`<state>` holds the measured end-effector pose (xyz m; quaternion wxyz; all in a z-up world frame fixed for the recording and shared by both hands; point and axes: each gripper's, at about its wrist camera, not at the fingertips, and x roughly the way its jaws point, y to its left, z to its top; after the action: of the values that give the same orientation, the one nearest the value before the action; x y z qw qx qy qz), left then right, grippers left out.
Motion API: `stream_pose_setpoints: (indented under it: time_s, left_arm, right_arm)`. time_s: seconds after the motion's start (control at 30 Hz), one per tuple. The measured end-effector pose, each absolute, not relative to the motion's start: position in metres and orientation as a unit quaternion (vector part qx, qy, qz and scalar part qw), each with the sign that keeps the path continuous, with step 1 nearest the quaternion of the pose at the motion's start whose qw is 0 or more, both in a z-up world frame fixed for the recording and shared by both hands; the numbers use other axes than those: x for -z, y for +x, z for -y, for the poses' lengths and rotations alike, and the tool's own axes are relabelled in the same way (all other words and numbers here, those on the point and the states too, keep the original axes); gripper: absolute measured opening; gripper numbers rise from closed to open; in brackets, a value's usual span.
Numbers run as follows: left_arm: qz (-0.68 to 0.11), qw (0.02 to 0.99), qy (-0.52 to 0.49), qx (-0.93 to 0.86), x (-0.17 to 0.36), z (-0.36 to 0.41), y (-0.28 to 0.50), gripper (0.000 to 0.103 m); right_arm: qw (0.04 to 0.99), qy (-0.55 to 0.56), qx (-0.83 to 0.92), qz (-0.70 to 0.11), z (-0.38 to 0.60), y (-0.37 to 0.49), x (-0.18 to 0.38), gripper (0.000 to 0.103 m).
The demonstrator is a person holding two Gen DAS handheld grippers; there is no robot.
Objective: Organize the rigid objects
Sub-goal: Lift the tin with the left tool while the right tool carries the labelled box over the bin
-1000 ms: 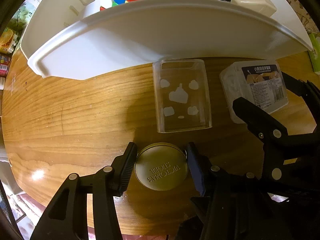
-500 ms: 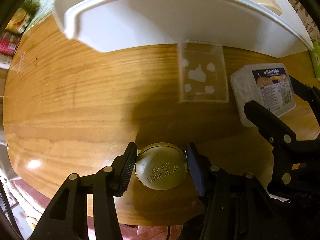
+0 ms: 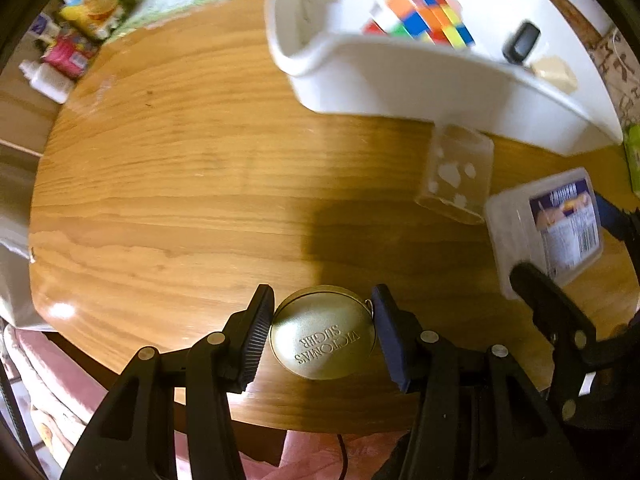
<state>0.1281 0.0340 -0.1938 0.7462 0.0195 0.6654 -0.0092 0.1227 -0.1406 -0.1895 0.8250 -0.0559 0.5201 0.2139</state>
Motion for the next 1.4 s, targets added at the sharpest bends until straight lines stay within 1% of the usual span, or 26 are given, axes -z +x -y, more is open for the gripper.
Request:
stream_pose_setpoints:
  time_s: [0.43,0.57,0.67,1.0,1.33,1.37,1.4]
  left_arm:
    - [-0.611,0.791,0.013,-0.015,0.14,-0.059,0.131,0.054]
    - [-0.588,0.809,0.014,-0.009,0.121,-0.062,0.143,0.054]
    - [-0.57,0.821,0.016,-0.005,0.116,-0.07,0.166,0.054]
    - [-0.514,0.857,0.009,0.029,0.079,-0.056,0.207,0.054]
    - [-0.453,0.888,-0.026,0.076,0.073,-0.035,0.233,0.054]
    - [-0.445,0.892,-0.024,0.078,0.073,-0.033,0.234,0.054]
    - [-0.438,0.895,-0.021,0.078,0.073,-0.031,0.234,0.054]
  right_arm:
    - [0.843,-0.088,-0.241,-0.473,0.125,0.118,0.141,0.098]
    - [0.849,-0.097,-0.242,-0.459,0.123,0.122,0.127,0.098]
    - [0.852,-0.103,-0.244,-0.452,0.123,0.127,0.118,0.098]
    - [0.88,-0.106,-0.217,-0.409,0.139,0.149,0.088,0.098]
    - [0.908,-0.074,-0.169,-0.375,0.164,0.178,0.088,0.097]
    - [0.911,-0.069,-0.163,-0.373,0.167,0.181,0.09,0.083]
    - [0.913,-0.063,-0.159,-0.369,0.17,0.183,0.091,0.059]
